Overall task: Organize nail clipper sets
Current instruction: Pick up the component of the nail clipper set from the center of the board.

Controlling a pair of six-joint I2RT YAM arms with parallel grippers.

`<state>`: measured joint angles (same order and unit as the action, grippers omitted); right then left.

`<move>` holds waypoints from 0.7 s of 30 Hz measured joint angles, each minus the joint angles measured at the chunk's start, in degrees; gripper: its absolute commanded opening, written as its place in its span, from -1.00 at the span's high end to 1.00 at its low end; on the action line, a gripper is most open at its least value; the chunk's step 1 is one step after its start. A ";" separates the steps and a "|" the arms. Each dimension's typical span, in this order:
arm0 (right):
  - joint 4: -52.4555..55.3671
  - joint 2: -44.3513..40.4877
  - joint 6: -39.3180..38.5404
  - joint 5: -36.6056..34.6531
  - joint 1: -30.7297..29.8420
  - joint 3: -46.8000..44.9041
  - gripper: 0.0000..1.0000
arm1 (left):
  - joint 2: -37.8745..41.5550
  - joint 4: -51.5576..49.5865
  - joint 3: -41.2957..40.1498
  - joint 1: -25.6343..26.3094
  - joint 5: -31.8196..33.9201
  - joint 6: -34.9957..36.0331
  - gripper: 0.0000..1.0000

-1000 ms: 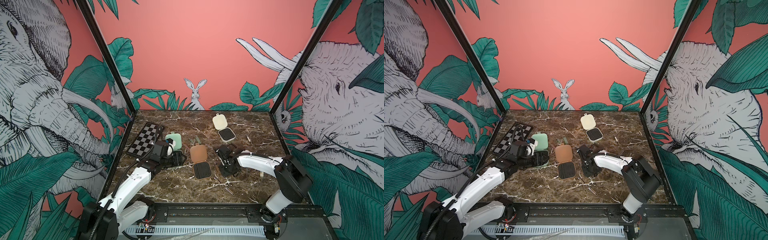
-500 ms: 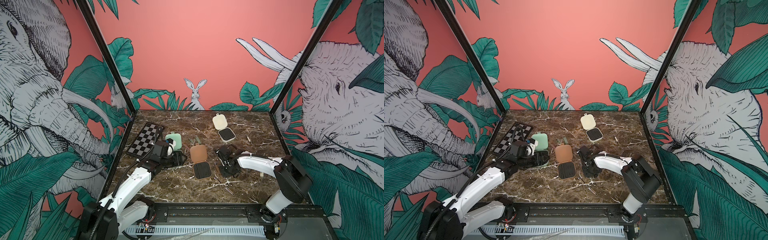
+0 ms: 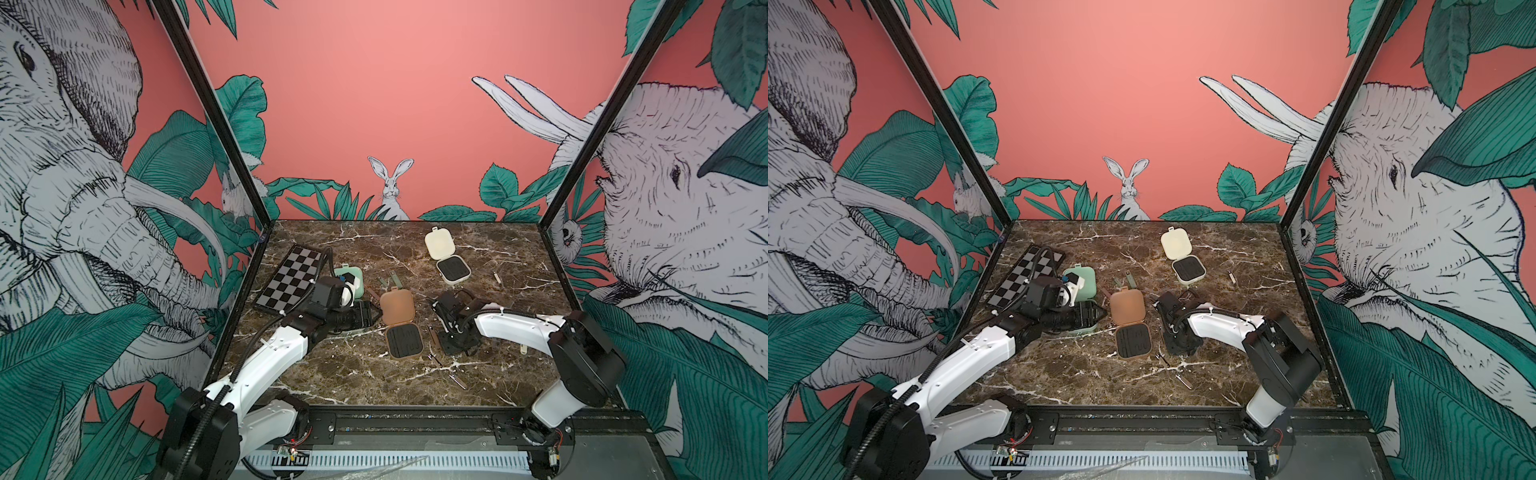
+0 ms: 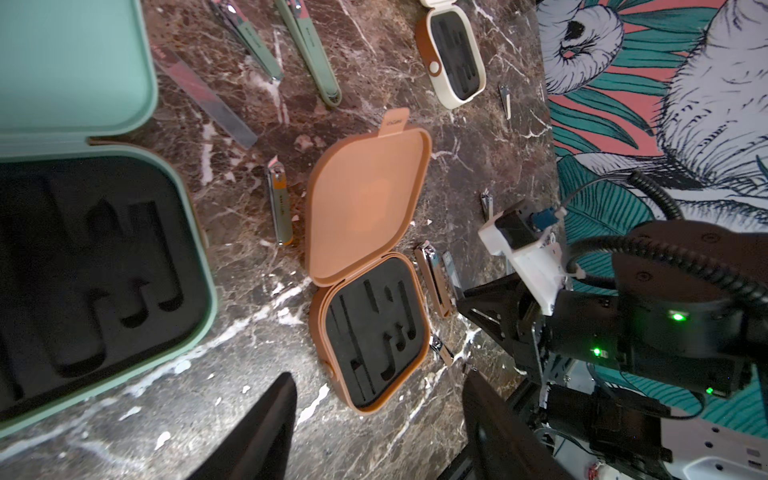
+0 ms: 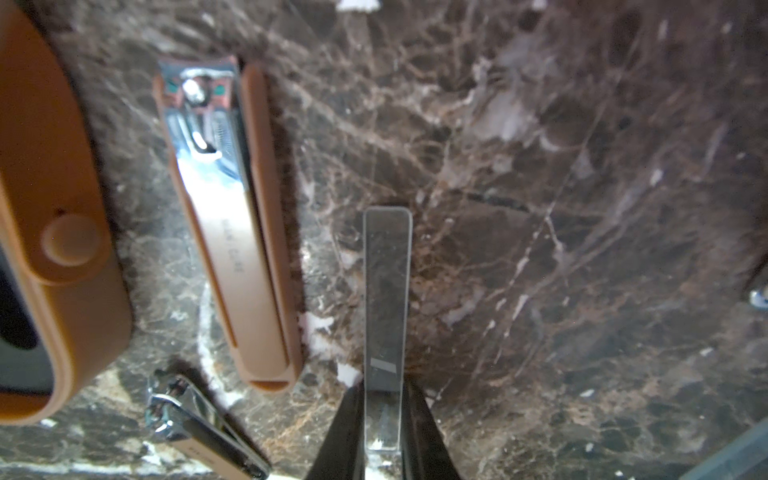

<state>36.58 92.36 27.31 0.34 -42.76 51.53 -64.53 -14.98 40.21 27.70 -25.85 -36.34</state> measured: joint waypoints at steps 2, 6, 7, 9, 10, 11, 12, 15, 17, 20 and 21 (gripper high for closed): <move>0.79 -1.18 0.17 -0.66 0.02 0.02 0.64 | -1.66 0.26 1.57 1.42 -0.68 -0.46 -0.25; 2.32 -4.22 0.37 -1.49 0.66 1.29 0.64 | -5.73 2.10 4.26 4.98 -2.47 -2.27 -0.16; 2.56 -4.85 0.37 -1.51 0.87 1.90 0.64 | -6.73 3.04 4.63 5.79 -2.91 -2.97 -0.15; 2.89 -5.73 0.35 -1.33 1.33 3.19 0.64 | -8.63 5.07 5.09 7.26 -3.67 -4.11 -0.14; 3.08 -6.01 0.35 -1.09 1.60 4.02 0.64 | -9.64 5.81 5.38 8.00 -3.85 -4.66 -0.13; 3.19 -6.10 0.35 -0.70 1.66 4.79 0.64 | -10.54 6.38 5.77 8.61 -3.93 -5.05 -0.12; 3.17 -6.14 0.35 -0.04 1.88 5.75 0.65 | -11.67 6.99 6.40 9.33 -3.98 -5.40 -0.10; 3.13 -6.14 0.37 2.56 2.19 8.35 0.65 | -14.93 9.35 8.59 11.19 -4.26 -6.25 -0.03; 3.02 -6.14 0.42 4.68 2.23 9.75 0.64 | -16.63 11.63 9.42 11.78 -4.72 -6.71 -0.02; 2.86 -6.14 0.63 7.48 2.29 11.67 0.65 | -18.38 14.12 9.55 12.09 -5.18 -7.52 0.01; 2.82 -6.14 0.76 8.37 2.29 12.20 0.65 | -18.84 14.67 9.57 12.07 -5.18 -7.69 0.03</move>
<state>39.40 86.21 28.08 8.71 -40.47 63.72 -83.37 -0.32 49.78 39.77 -31.03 -44.03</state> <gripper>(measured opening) 0.178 0.498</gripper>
